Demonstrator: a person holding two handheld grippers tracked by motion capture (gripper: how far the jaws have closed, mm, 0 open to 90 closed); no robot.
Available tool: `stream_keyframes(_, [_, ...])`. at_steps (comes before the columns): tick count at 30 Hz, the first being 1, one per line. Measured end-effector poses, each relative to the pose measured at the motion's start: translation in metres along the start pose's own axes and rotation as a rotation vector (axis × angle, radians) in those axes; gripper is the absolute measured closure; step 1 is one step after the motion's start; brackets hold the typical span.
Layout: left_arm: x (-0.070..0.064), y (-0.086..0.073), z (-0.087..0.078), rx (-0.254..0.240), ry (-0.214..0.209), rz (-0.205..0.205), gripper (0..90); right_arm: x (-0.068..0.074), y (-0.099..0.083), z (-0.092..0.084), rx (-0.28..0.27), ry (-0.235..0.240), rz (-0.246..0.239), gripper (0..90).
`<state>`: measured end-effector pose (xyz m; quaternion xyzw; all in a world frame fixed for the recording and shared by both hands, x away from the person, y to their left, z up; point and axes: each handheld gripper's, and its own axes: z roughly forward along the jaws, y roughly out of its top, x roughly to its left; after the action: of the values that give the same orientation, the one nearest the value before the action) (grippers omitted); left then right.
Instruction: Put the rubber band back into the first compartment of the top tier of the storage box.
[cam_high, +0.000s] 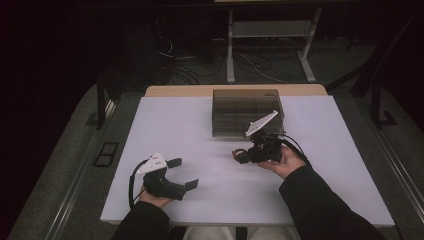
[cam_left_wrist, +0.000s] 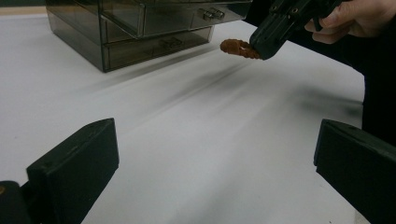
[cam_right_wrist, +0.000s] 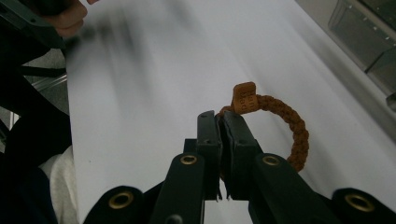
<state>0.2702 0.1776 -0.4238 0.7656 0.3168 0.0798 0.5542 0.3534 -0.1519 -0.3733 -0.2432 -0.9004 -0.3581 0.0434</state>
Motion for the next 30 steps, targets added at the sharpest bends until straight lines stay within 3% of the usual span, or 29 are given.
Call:
stream_keyframes(10, [0.000,0.000,0.000,-0.001,-0.001,0.000,0.0,-0.001,0.010,-0.005,0.000,-0.014,-0.040,84.9])
stream_keyframes(19, [0.000,0.000,0.000,0.001,-0.001,0.001,0.0,0.000,0.016,-0.008,-0.008,-0.012,-0.029,84.9])
stream_keyframes(30, [0.000,0.000,0.000,-0.001,-0.001,0.001,0.0,0.000,0.028,-0.014,-0.012,-0.027,-0.061,84.9])
